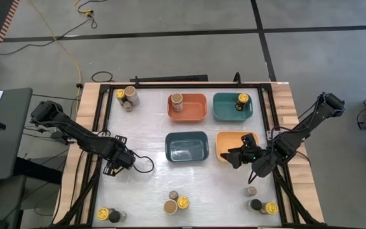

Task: Sort spices by type
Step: Put the brown spice bottle into the blue bin

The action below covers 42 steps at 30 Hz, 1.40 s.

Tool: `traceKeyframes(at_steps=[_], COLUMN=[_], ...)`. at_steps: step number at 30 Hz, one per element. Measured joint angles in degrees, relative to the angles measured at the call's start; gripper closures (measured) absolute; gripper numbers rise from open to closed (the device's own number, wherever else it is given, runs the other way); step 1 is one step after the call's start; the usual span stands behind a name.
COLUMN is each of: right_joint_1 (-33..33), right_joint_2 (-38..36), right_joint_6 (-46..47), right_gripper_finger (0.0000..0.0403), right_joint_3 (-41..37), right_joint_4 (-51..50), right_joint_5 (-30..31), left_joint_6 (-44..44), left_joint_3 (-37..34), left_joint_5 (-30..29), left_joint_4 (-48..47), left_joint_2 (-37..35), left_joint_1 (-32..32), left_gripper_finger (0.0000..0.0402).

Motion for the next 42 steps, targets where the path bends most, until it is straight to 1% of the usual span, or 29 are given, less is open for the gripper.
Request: traceKeyframes(at_steps=[5, 9, 13, 18, 22, 25, 29, 33, 37, 42], right_joint_1=[-0.04, -0.09, -0.85, -0.92, -0.92, -0.92, -0.92, -0.92, -0.74, -0.74], right_joint_2=[-0.05, -0.80, -2.90, -7.22, -11.35, -14.14, -16.87, -18.25, -18.45, -18.45], right_joint_6=[-0.02, -0.02, -0.07, -0.10, -2.25, -6.02, -10.03, -13.10, -15.01, -16.71], right_gripper_finger=[0.0039, 0.0039, 0.0039, 0.0039, 0.0039, 0.0039, 0.0039, 0.0039, 0.0039, 0.0039], right_joint_3=[0.00, 0.02, 0.04, 0.04, 0.04, 0.04, 0.04, 0.04, 0.02, 0.02], right_joint_4=[-1.55, -4.58, -10.75, -20.79, -25.22, -25.37, -25.35, -25.33, -25.24, -25.26], right_joint_5=[-3.48, -3.55, -4.12, -5.45, -5.91, -6.07, -6.12, -6.18, -6.60, -9.59], left_joint_6=[-0.37, -2.96, -7.64, -12.60, -16.75, -16.05, -12.57, -10.70, -8.35, -9.24], left_joint_3=[4.90, 10.43, 16.08, 23.93, 32.09, 39.75, 50.69, 59.92, 63.56, 63.71], left_joint_5=[-0.43, -0.93, -3.14, -6.10, -8.53, -9.55, -9.64, -7.18, -4.52, -2.15], left_joint_4=[-2.58, -4.32, -4.71, -4.24, -4.38, -4.38, -4.59, -5.93, -4.89, -4.19], left_joint_2=[0.00, -0.02, -0.02, 0.02, 2.67, 7.31, 16.32, 26.15, 34.46, 41.57], left_joint_1=[0.02, 1.29, 4.69, 9.37, 13.42, 15.53, 17.70, 19.78, 20.51, 21.43], left_gripper_finger=[0.0204, 0.0205, 0.0205, 0.0205, 0.0205, 0.0205, 0.0205, 0.0205, 0.0205, 0.0205])
